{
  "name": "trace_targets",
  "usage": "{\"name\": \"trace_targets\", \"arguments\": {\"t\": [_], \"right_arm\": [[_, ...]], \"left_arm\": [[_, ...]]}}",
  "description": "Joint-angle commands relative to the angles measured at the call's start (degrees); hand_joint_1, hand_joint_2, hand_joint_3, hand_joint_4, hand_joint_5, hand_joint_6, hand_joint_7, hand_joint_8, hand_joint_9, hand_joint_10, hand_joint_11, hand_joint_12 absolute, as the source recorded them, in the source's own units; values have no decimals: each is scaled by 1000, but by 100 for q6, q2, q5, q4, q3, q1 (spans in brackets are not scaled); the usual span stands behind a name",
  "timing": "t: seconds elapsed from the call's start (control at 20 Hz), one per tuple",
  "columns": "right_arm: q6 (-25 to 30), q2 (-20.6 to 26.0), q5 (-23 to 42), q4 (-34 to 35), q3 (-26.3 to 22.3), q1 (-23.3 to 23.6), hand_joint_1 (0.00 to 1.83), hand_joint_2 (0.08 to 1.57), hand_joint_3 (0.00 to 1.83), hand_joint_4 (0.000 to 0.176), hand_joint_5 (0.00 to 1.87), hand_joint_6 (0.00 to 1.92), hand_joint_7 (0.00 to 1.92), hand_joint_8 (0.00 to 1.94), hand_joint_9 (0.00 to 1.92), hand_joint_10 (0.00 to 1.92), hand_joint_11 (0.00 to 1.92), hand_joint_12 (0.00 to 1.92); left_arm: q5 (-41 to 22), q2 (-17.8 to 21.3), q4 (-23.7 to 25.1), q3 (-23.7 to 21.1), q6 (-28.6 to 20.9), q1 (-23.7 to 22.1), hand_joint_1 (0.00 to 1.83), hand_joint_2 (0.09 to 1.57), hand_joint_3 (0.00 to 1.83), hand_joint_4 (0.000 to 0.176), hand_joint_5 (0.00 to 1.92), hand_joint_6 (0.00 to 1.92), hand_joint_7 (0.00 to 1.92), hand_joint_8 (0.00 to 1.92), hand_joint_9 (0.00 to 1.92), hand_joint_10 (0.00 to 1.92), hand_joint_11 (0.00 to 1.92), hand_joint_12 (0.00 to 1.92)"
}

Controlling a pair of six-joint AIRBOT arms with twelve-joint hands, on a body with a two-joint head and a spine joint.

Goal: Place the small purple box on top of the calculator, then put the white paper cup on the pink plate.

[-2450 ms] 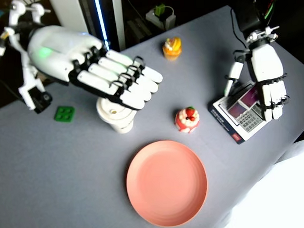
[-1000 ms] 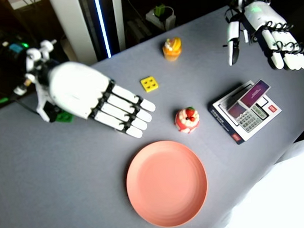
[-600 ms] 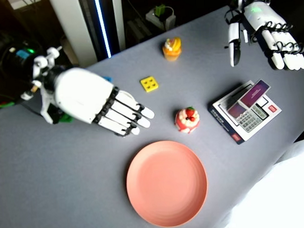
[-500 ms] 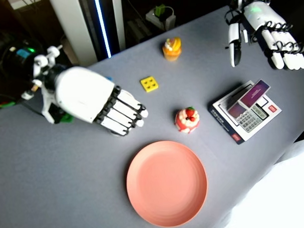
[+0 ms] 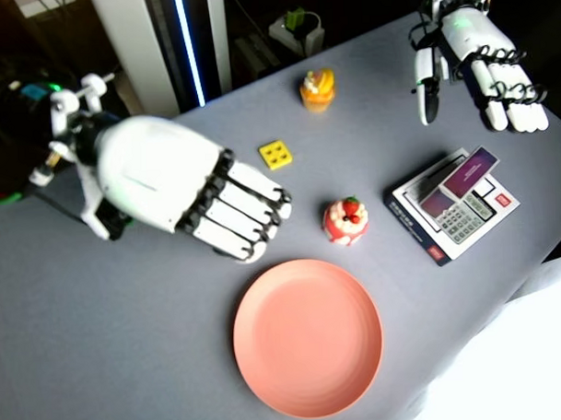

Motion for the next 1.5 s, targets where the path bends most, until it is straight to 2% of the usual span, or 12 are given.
{"name": "trace_targets", "arguments": {"t": [0.0, 0.1, 0.25, 0.35, 0.5, 0.6, 0.8, 0.9, 0.95, 1.1, 1.2, 1.45], "right_arm": [[13, -49, 638, 154, 111, 161, 1208, 1182, 5, 0, 210, 813, 318, 890, 281, 1446, 180, 1904], [-126, -204, 500, 394, 326, 397, 1261, 1204, 6, 0, 250, 660, 316, 959, 327, 1391, 168, 1842], [-221, -571, 67, 575, 802, 837, 1248, 1189, 0, 0, 276, 969, 261, 1158, 222, 1529, 88, 1906], [-396, -807, -212, 812, 1068, 1064, 1180, 1183, 0, 0, 280, 747, 383, 985, 341, 1358, 278, 1835], [-616, -1160, -734, 1063, 1492, 1296, 1137, 1159, 0, 0, 338, 703, 393, 692, 288, 1210, 163, 1823], [-720, -1380, -1002, 1273, 1745, 1352, 1211, 1147, 0, 0, 364, 802, 370, 744, 228, 1271, 48, 1867], [-966, -1756, -1480, 1662, 2203, 1385, 1208, 1155, 0, 0, 269, 896, 253, 955, 340, 1472, 214, 1895], [-1113, -1867, -1622, 1911, 2341, 1384, 1132, 1115, 0, 0, 285, 578, 211, 846, 315, 1560, 36, 1920], [-1115, -1900, -1678, 1965, 2389, 1383, 1101, 1078, 0, 0, 328, 423, 322, 903, 225, 1429, 6, 1900], [-1131, -1969, -1792, 2048, 2492, 1383, 994, 1044, 0, 0, 209, 114, 99, 128, 94, 487, 0, 1182], [-1132, -1980, -1821, 2073, 2510, 1382, 904, 1024, 0, 20, 19, 7, 5, 6, 13, 202, 0, 735], [-1136, -1976, -1836, 2091, 2489, 1380, 793, 961, 0, 97, 0, 0, 0, 0, 0, 0, 0, 549]], "left_arm": [[-799, 0, 127, -21, -12, -46, 955, 1207, 0, 73, 52, 14, 0, 0, 0, 0, 0, 0], [-935, 7, 98, -63, -20, 35, 943, 1207, 0, 89, 46, 10, 0, 0, 0, 0, 0, 0], [-1169, 24, 39, -114, -123, 264, 931, 1211, 0, 101, 76, 19, 0, 0, 0, 0, 0, 0], [-1284, 22, -7, -138, -157, 372, 901, 1212, 1, 92, 78, 16, 0, 0, 0, 0, 0, 0], [-1316, -1, -11, -136, -162, 382, 859, 1217, 2, 54, 56, 4, 0, 0, 0, 0, 0, 0], [-1329, -9, -7, -138, -164, 386, 887, 1218, 2, 33, 57, 3, 0, 0, 0, 0, 0, 0], [-1360, -36, -7, -132, -168, 401, 933, 1225, 3, 20, 51, 0, 0, 0, 0, 0, 0, 0], [-1379, -55, -7, -118, -187, 404, 922, 1234, 6, 23, 36, 0, 0, 0, 0, 0, 0, 0], [-1388, -68, -7, -108, -212, 404, 936, 1242, 8, 15, 31, 0, 0, 0, 0, 0, 0, 0], [-1436, -85, -16, -95, -258, 412, 960, 1250, 8, 16, 14, 0, 0, 0, 0, 0, 0, 0], [-1452, -86, -17, -95, -261, 413, 951, 1250, 7, 32, 15, 1, 0, 0, 0, 0, 0, 0], [-1521, -84, -67, -107, -285, 474, 972, 1236, 0, 9, 25, 4, 0, 0, 0, 0, 0, 0]]}}
